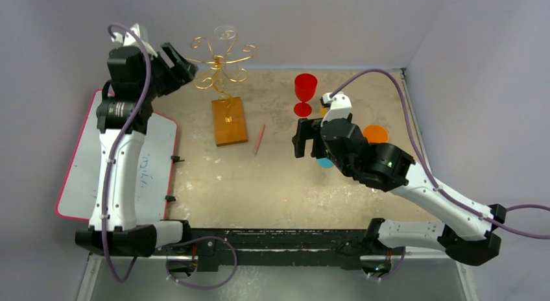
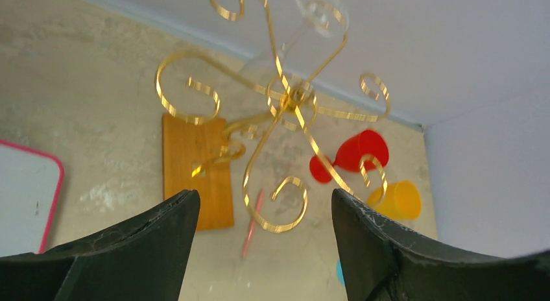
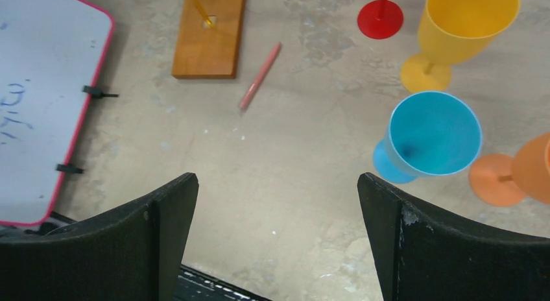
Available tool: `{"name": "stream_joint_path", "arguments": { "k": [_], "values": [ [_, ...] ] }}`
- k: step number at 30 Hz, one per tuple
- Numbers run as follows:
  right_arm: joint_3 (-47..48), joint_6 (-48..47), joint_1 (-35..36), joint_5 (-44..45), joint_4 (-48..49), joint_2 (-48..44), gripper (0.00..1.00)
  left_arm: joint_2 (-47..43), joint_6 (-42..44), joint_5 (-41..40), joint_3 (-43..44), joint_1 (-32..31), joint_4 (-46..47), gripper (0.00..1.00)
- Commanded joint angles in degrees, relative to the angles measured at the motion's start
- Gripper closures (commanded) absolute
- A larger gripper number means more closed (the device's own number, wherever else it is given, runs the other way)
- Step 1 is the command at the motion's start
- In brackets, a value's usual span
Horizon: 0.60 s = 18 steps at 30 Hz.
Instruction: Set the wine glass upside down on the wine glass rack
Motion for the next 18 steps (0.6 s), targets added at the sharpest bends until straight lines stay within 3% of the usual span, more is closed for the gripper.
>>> {"name": "stream_joint_path", "arguments": {
  "k": [1, 9, 18],
  "values": [
    [3.36, -4.39, -1.94, 5.05, -3.19, 3.0, 0.05, -8.4, 2.88, 5.3, -12.64, 0.22, 0.44, 0.27],
    [4.12, -9.8, -14.24, -2.21, -4.18, 8.94, 0.16, -18.6, 4.48, 5.13, -19.39, -1.69, -3.67, 0.26],
    [2.13, -10.57, -18.75, -5.52, -2.31, 12.31, 0.53, -24.69, 5.09, 13.36, -28.48, -7.99, 1.9, 0.26]
  ]
}}
